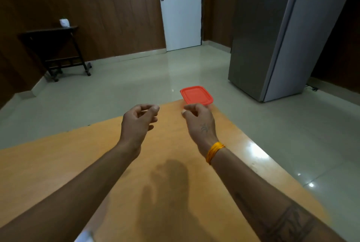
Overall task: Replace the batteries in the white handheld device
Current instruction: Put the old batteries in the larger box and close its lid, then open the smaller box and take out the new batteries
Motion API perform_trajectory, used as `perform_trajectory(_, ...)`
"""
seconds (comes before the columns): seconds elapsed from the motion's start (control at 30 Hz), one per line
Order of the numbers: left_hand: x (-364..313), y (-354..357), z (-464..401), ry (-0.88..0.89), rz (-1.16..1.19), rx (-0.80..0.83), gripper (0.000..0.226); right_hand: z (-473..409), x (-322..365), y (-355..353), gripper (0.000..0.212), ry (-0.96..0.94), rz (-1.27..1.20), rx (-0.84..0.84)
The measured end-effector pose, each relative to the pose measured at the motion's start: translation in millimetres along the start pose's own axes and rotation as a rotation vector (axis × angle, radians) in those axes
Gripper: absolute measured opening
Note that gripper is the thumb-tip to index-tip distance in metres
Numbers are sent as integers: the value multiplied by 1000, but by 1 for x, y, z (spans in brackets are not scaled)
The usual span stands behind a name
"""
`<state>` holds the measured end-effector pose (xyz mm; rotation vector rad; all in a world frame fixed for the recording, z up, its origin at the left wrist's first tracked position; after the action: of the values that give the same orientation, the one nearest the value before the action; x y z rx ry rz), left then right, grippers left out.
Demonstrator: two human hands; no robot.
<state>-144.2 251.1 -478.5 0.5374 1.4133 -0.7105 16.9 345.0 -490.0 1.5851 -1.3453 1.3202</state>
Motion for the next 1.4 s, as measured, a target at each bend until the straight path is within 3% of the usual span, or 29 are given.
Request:
perform_trajectory(0.13,7,-60,69,-3,2,-39,20,78,29,43,12,59,-166,127)
perform_trajectory(0.43,28,-239,213,-77,151,-328,19,243,108,147,12,160,-403,372)
perform_trajectory(0.73,44,-370,293,-74,329,-634,18,357,145,251,13,178,-447,548)
perform_trajectory(0.87,65,-416,290,-140,406,-750,25,375,133,295,12,143,-358,568)
perform_trajectory(0.97,75,-441,276,-168,442,-800,14,378,118,324,13,71,-182,599)
perform_trajectory(1.13,103,-467,245,-300,355,-914,12,371,111,368,48,-196,210,712)
perform_trajectory(1.33,126,-479,216,-378,179,-819,39,363,99,404,46,-434,476,787)
perform_trajectory(1.4,126,-481,213,-393,144,-769,38,365,94,408,43,-494,489,765)
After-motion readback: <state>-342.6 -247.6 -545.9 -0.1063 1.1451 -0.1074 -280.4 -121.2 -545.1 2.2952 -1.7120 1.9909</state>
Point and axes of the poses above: each hand's wrist, its own z-axis away from the middle knuckle, its own y-axis out of the palm, x = y × z, the point moved 2 cm from there along -z, towards the middle knuckle, and after that the axes turned 10 degrees about -y, right-handed, at the moved point
